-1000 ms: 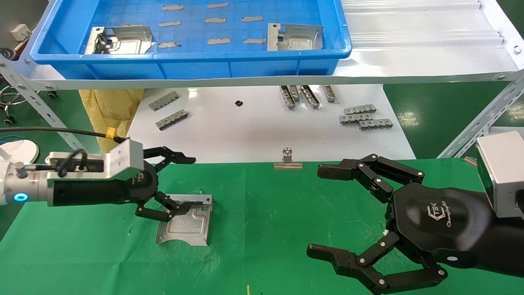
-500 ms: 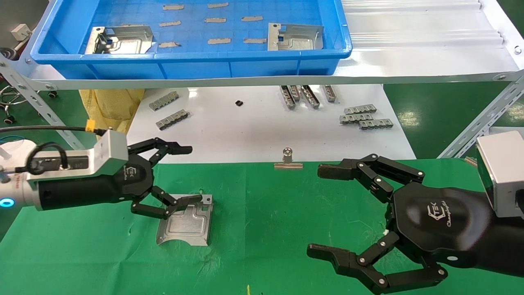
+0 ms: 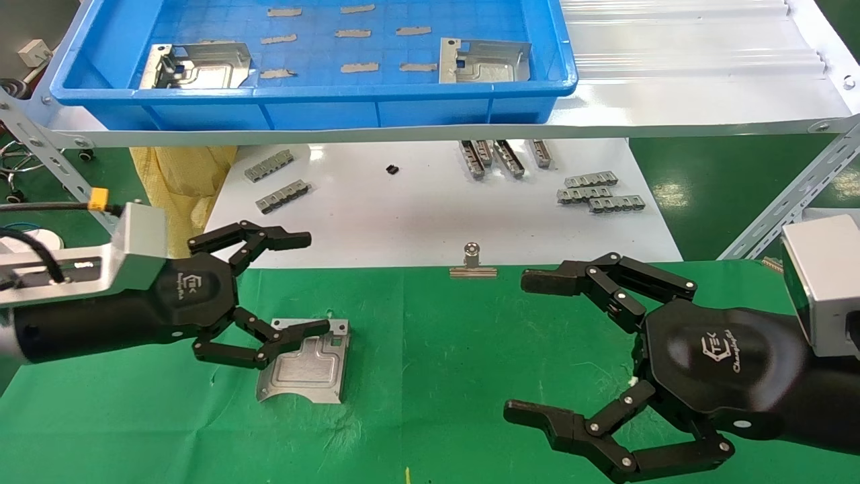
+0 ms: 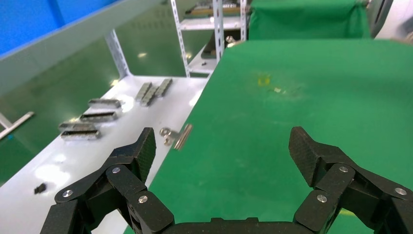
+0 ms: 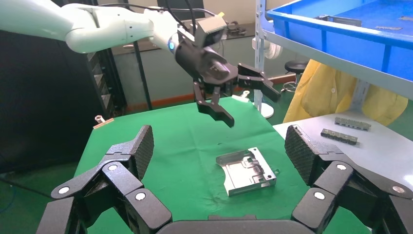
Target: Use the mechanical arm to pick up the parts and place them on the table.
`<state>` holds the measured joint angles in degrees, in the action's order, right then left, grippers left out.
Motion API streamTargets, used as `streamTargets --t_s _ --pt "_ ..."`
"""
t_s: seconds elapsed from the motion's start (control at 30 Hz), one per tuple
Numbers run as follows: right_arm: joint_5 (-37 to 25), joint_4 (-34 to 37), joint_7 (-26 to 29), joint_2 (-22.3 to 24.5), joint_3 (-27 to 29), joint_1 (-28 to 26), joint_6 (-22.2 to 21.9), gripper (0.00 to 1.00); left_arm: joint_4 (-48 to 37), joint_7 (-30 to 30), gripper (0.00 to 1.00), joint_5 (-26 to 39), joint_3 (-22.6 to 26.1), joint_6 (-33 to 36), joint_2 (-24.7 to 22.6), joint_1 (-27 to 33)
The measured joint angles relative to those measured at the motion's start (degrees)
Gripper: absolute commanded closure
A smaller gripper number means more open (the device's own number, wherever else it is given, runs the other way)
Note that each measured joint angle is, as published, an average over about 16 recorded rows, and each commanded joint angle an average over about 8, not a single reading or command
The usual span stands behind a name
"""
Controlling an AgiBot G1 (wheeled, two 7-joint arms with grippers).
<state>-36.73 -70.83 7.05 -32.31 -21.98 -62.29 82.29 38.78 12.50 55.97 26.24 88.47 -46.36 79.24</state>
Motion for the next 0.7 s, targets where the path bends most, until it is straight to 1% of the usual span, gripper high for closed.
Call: streamTargets --t_s 0.7 --pt "0.0 0.0 0.0 0.0 0.0 0.0 0.0 0.0 26.16 -17.48 0.0 -10.6 -7.68 -2.09 8.53 -13.29"
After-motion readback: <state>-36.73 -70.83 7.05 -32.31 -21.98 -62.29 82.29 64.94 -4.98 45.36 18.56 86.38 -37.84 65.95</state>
